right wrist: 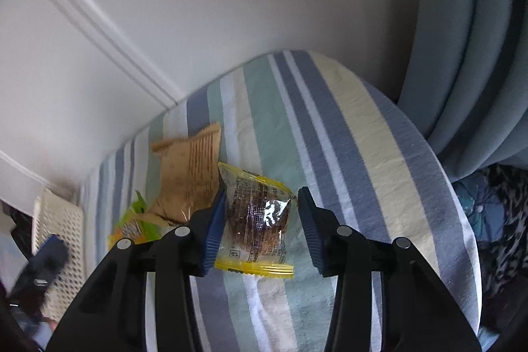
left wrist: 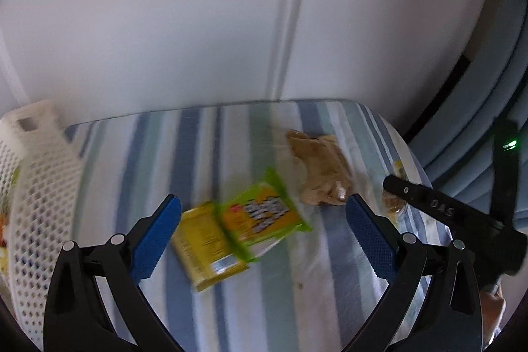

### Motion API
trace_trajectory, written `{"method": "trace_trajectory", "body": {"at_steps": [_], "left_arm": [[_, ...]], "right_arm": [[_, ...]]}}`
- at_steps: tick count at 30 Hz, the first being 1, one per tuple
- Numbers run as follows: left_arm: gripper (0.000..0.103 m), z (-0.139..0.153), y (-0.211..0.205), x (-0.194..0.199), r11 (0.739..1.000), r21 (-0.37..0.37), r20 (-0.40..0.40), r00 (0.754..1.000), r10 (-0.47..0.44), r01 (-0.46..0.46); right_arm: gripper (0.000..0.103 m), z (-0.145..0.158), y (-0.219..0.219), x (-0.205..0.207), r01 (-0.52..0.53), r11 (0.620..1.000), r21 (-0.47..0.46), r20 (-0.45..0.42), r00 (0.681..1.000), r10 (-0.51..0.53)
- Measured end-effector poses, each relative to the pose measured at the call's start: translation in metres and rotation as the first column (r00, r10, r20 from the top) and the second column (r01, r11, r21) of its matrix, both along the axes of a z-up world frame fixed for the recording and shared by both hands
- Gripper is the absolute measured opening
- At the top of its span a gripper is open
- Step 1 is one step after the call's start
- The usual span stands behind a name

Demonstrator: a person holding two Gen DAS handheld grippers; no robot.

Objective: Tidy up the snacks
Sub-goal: 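Grasp the brown paper pastry bag with the left tool while the right tool reaches the clear granola sachet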

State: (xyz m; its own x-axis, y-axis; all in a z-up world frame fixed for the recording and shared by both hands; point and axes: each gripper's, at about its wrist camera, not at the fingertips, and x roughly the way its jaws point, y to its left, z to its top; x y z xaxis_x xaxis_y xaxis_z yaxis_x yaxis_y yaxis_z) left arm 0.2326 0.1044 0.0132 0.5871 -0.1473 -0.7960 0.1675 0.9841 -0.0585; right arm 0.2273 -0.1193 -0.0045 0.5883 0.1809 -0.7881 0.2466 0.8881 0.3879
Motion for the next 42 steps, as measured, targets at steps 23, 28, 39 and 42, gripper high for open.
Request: {"method": "trace_trajectory", "body": {"at_steps": [23,28,39,42], "left_arm": [[0.100,-0.060,-0.087,0.063,0.973,0.212,-0.079,0.994,-0.073,0.089],[0.061,-0.057,-0.072,0.063,0.989,0.126,-0.083,0.994,-0.068,0.078],[0.010,-0.006,-0.026,0.038,0.998,0.058,0.015,0.999,-0.028,0.027],[0.010,0.005,-0.020,0.036,0.997,0.062,0.019,0.999,-0.037,0.036]], "right_arm": [[0.044,-0.001,-0.036,0.001,0.128,0.986,0.110,0.032,0.991,-0.133],[0.044,-0.002,-0.035,0.003,0.118,0.987,0.111,0.035,0.992,-0.122],[0.044,0.001,-0.023,0.005,0.062,0.992,0.108,0.045,0.997,-0.068],[0.044,0.000,-0.017,0.006,0.048,0.995,0.090,0.046,0.998,-0.052]]}}
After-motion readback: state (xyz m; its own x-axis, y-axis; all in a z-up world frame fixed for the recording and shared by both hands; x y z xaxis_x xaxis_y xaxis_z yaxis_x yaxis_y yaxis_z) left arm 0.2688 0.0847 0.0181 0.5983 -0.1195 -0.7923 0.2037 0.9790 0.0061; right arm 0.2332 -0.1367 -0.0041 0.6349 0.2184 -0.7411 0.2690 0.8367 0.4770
